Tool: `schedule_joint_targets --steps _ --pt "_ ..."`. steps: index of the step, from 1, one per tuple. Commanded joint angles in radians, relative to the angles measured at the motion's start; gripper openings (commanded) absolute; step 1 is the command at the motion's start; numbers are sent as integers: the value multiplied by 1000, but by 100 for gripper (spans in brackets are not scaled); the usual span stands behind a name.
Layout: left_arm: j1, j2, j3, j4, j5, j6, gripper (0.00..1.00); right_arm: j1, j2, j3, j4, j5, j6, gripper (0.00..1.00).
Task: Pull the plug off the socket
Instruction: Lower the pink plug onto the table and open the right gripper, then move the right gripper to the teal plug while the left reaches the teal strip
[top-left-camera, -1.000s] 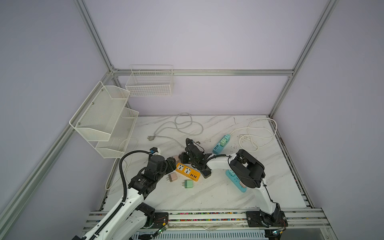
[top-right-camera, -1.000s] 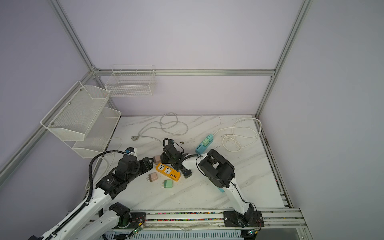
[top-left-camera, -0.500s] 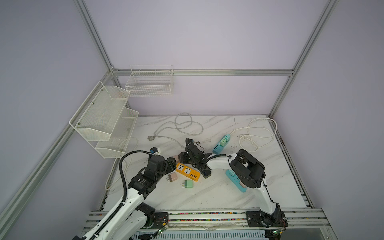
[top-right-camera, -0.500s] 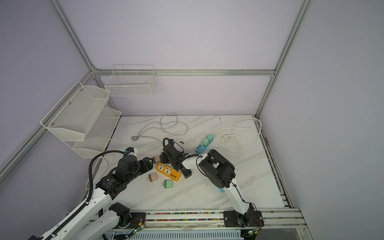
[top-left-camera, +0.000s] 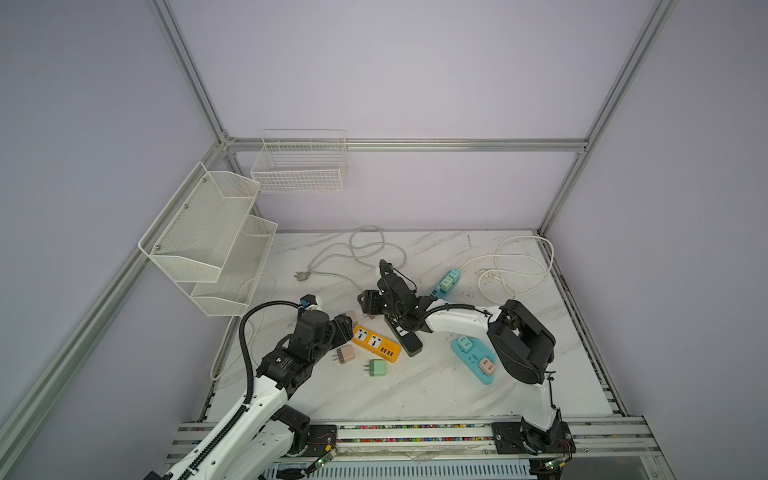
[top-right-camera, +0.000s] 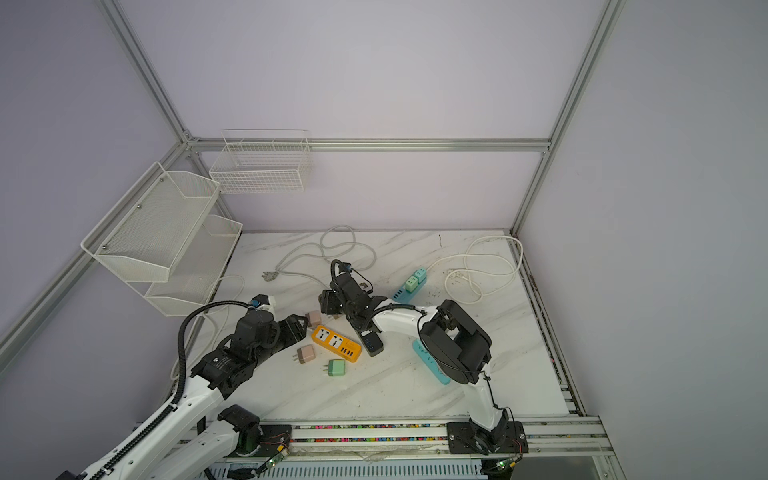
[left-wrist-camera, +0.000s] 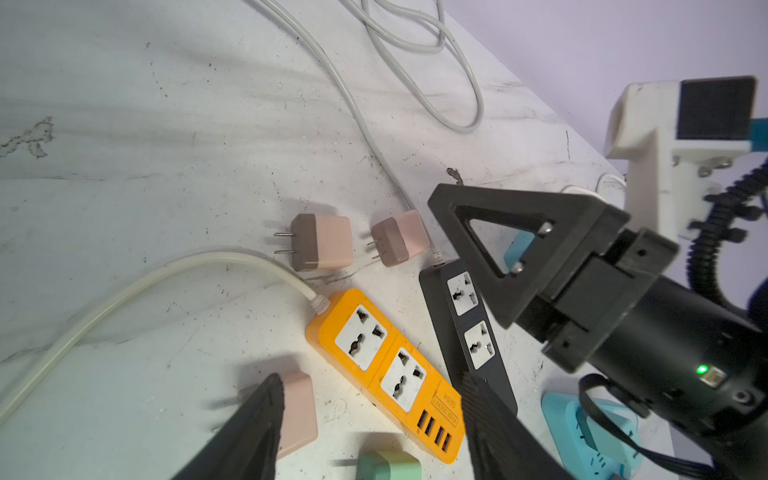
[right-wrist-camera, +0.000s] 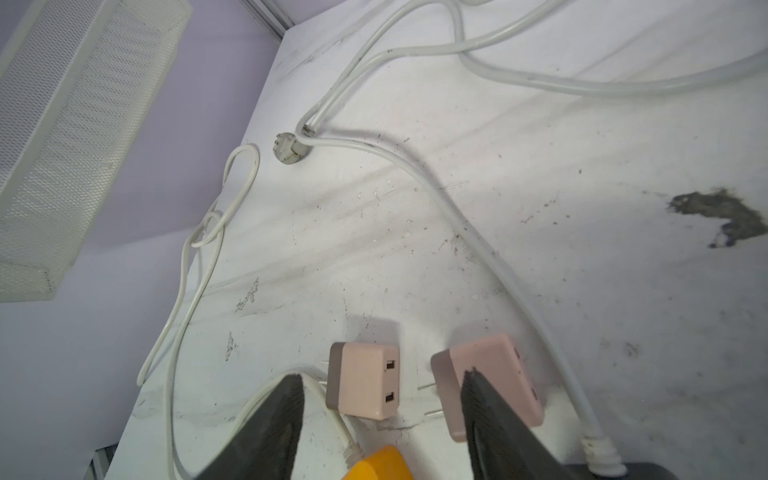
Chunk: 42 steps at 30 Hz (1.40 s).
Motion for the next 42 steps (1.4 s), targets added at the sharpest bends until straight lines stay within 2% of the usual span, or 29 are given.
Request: schedule_joint_targets --steps 1,12,17,27,31,38,42 --pt "7 0 6 8 25 -10 68 -10 -81 -23 -43 10 -47 64" --pt "-11 74 18 128 163 -72 68 -71 -330 -157 -122 4 -93 67" --pt "-72 135 38 182 168 -89 68 -101 -449 -223 -210 35 -124 69" --pt "-227 267 69 322 132 -134 68 -188 -639 -350 -377 112 -127 80" --pt "-284 342 106 362 136 -133 68 -230 -684 -399 -423 108 -118 85" --pt "-361 454 154 430 138 -135 68 -323 -745 -471 -506 72 -98 87" --pt "-402 516 184 467 148 -141 68 -331 -760 -484 -581 99 -82 87"
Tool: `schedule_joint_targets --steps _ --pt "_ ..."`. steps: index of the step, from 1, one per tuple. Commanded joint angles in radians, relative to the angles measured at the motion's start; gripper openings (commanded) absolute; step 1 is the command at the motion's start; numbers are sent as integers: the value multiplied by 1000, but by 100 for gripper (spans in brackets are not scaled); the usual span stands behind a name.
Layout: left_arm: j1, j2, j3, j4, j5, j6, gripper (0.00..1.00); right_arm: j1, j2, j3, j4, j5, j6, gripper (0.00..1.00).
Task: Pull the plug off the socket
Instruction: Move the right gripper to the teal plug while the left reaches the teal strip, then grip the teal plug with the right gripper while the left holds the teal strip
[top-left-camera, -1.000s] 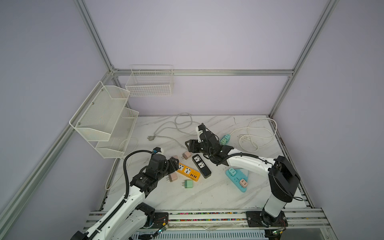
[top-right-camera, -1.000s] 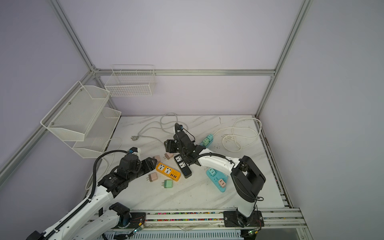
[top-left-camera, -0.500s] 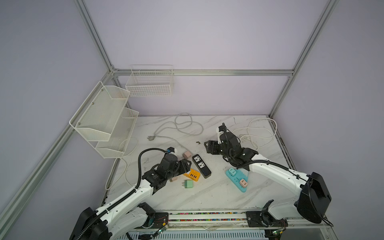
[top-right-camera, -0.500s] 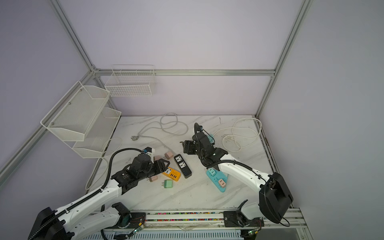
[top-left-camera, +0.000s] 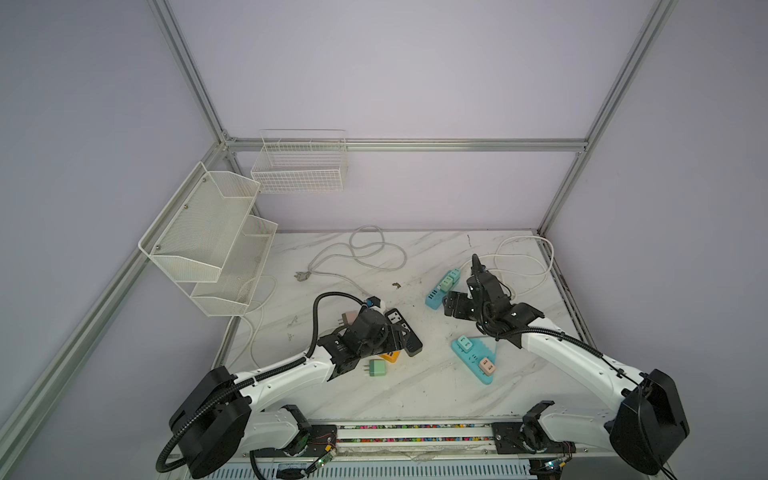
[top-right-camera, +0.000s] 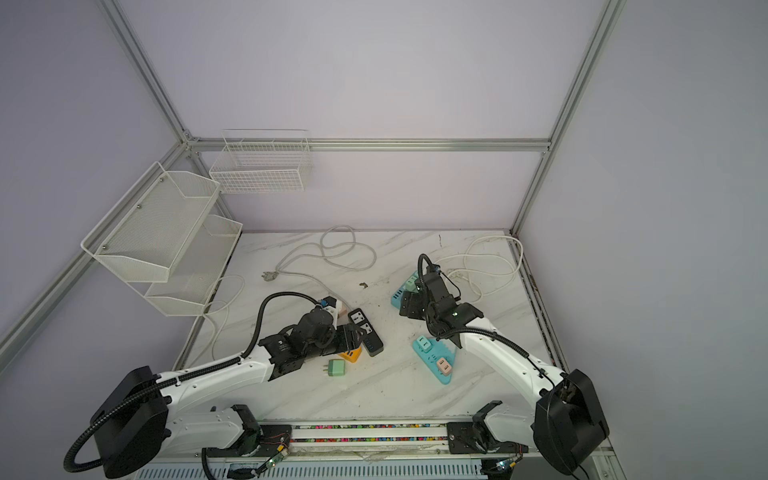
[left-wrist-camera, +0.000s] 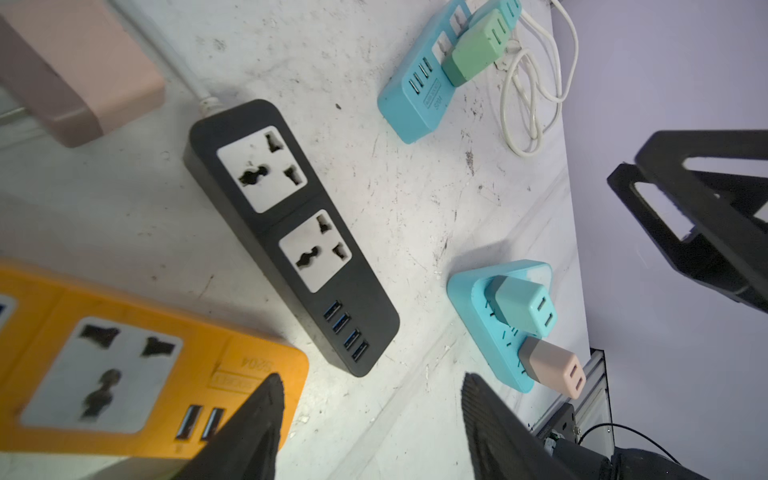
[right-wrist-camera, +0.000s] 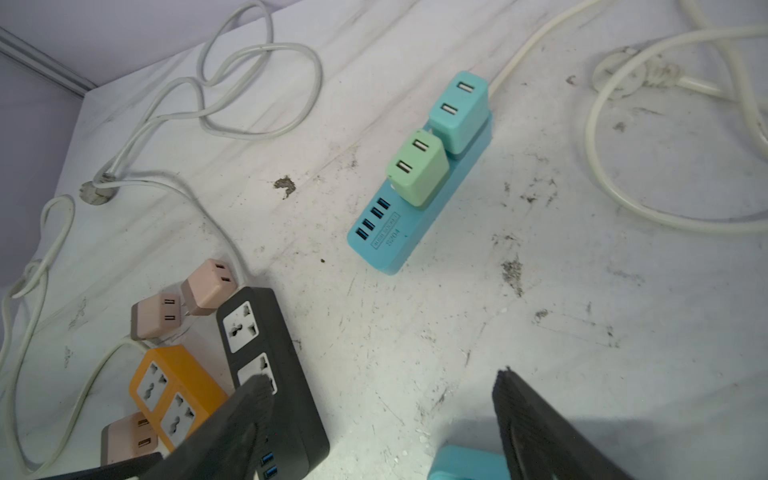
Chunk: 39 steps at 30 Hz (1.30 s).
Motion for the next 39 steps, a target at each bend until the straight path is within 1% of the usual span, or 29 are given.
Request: schedule_joint_targets --steps 1,2,4,7,10,12,13,14,18,21,26,29,31,39 --pt "-33 39 108 81 10 -17 68 0 -19 -10 -110 29 26 87" --pt "-45 57 118 90 11 -15 68 -1 -18 -6 -131 54 10 87" --pt "-62 88 136 102 13 -16 68 0 -18 -11 -154 40 5 85" --pt "-70 132 155 114 21 -11 67 6 -31 -27 -192 60 25 82" --pt "-72 138 149 137 16 -11 67 19 -43 -46 -228 75 49 80" --pt "-72 138 143 147 11 -11 67 42 -36 -55 -248 84 69 78" --pt "-72 171 143 149 13 -9 67 57 -30 -55 -257 91 79 78" --pt "-72 175 144 147 11 -8 67 79 -22 -58 -267 109 93 77" --pt "-70 179 139 152 6 -5 67 171 19 -55 -307 167 145 76" --pt "-72 180 136 156 5 -1 68 210 55 -53 -335 190 164 76" --pt "-72 186 137 157 12 3 68 224 89 -50 -345 206 175 70" --pt "-72 187 136 163 17 2 68 225 108 -50 -339 218 181 64" --pt "-72 188 131 170 21 -2 68 225 122 -55 -327 220 182 58" --pt "-72 194 135 177 34 -2 68 223 176 -54 -310 235 207 51"
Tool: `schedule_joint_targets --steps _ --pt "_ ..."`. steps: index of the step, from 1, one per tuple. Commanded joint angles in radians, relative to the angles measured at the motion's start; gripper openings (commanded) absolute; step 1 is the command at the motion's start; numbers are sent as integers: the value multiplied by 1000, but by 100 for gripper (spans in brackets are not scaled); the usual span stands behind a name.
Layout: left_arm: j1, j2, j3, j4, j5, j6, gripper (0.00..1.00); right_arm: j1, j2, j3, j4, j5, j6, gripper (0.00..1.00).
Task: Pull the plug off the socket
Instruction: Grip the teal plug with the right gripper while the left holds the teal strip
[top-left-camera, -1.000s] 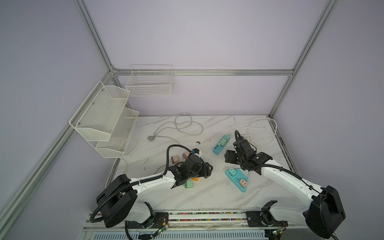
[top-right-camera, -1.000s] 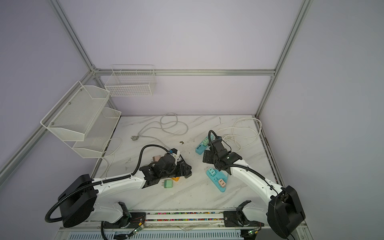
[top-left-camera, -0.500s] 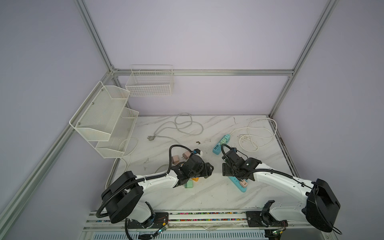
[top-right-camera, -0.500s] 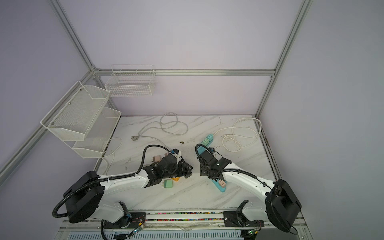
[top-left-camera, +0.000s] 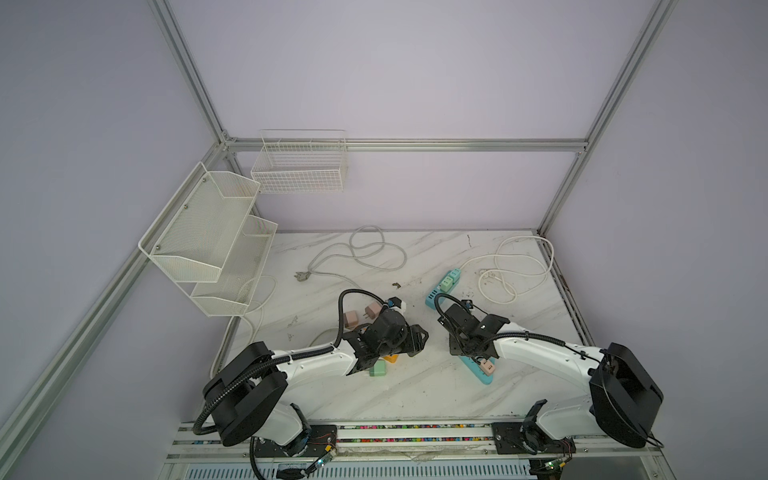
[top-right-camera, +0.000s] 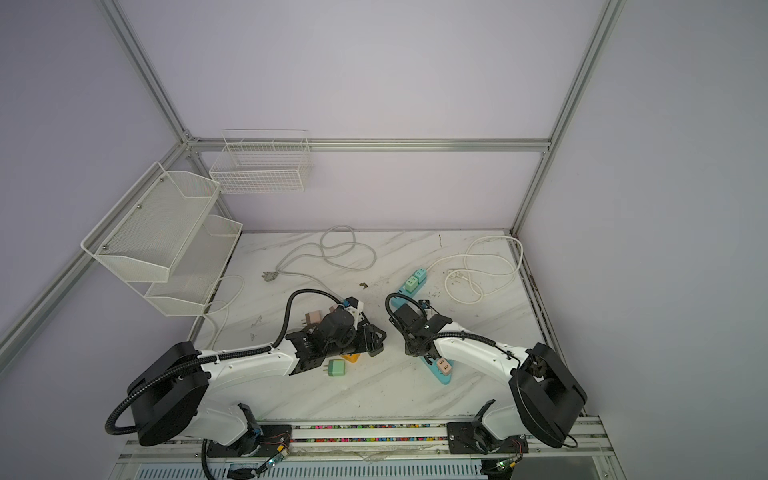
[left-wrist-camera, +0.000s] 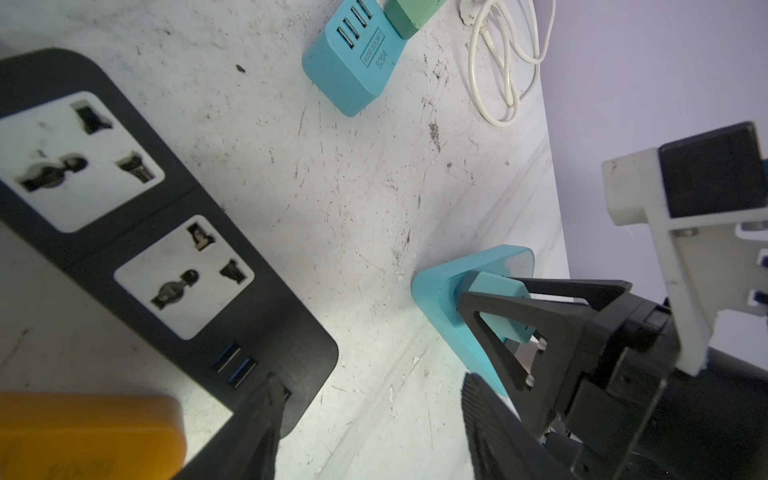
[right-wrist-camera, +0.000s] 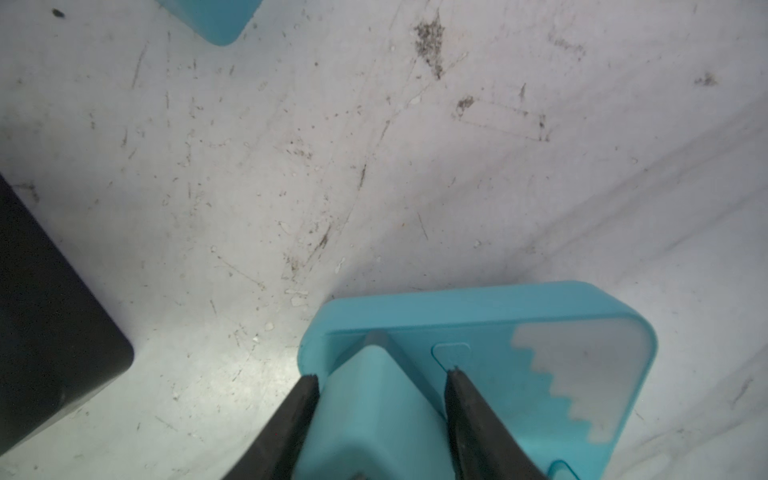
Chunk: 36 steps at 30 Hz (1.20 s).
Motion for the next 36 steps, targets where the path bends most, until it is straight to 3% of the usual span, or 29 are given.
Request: schedule_joint_targets --steps 1,19,26,36 --pt "0 4 65 40 14 4 68 5 17 0 3 20 35 50" --pt "0 101 151 102 88 -5 68 -4 23 34 73 86 48 27" --pt "-4 164 183 155 157 -37 66 -15 19 32 74 81 34 27" --pt "-43 183 137 226 163 -81 61 -17 7 20 68 71 12 31"
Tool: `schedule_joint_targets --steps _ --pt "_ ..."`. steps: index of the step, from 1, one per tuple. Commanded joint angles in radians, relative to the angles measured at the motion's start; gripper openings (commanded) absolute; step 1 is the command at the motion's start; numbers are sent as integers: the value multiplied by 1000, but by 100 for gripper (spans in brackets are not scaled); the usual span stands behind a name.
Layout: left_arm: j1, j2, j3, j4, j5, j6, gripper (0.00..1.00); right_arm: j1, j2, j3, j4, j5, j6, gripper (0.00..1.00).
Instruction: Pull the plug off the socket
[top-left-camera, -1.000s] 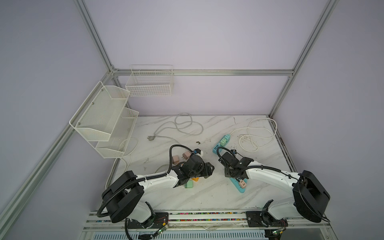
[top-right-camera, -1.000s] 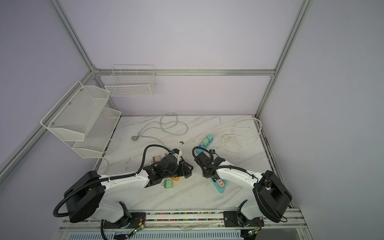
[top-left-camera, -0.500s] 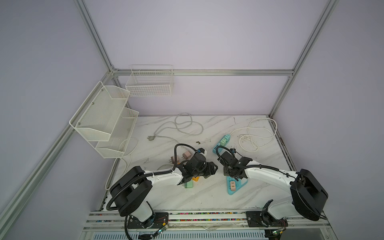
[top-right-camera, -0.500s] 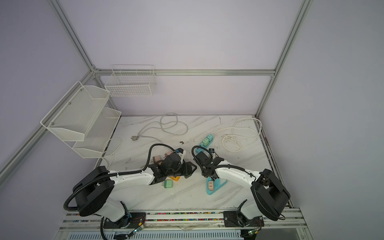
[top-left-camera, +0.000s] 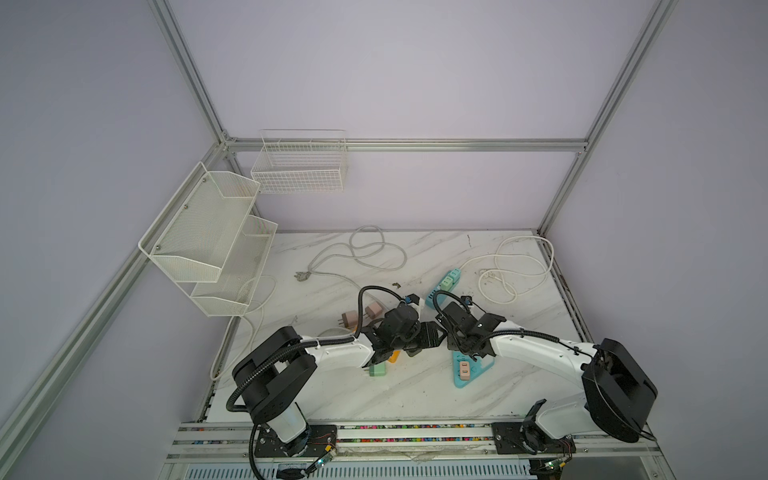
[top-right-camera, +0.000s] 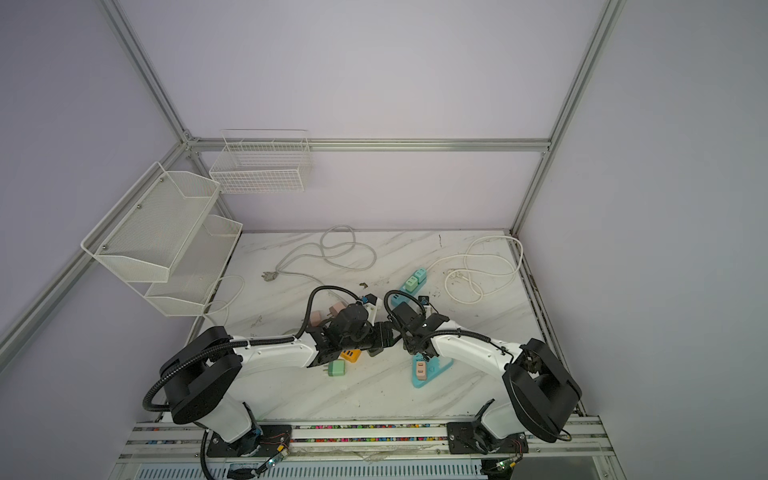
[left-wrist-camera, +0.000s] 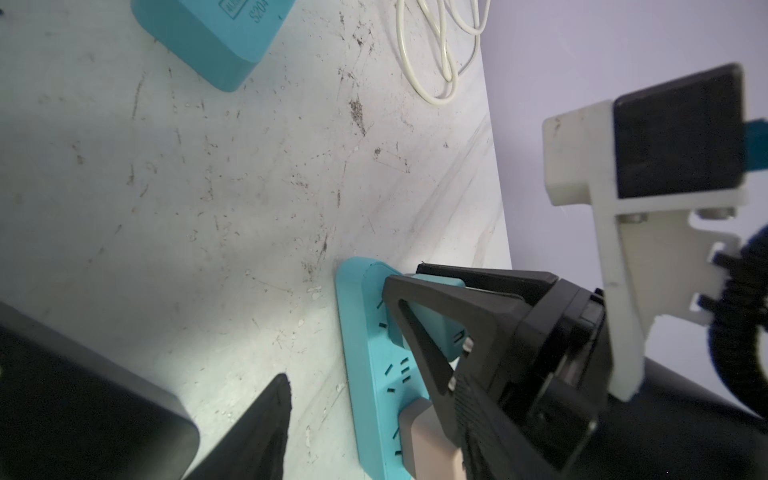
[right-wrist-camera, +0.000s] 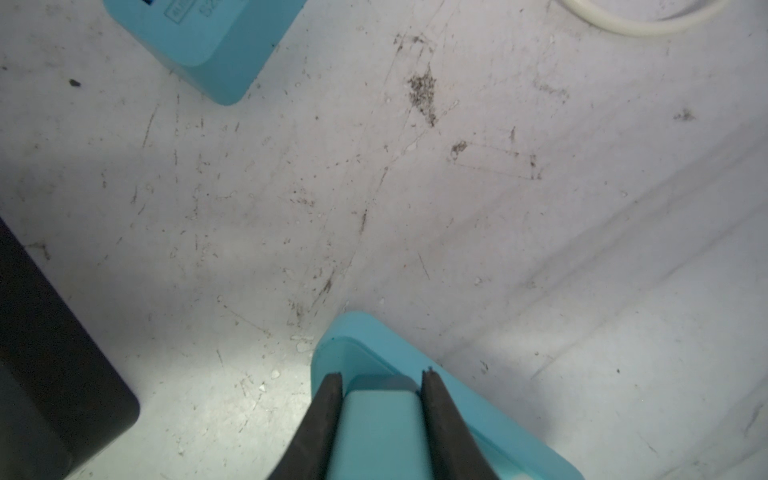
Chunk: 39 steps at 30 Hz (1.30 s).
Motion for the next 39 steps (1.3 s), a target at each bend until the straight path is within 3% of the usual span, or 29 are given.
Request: schedule_joint_targets --steps 1,25,39 --pt "-21 15 33 64 30 -31 60 -5 -19 14 2 11 1 32" --pt "-111 168 17 192 77 -156 41 -5 12 84 -139 -14 -18 47" --pt "-117 243 38 203 93 -172 33 -4 58 88 -149 -16 -10 43"
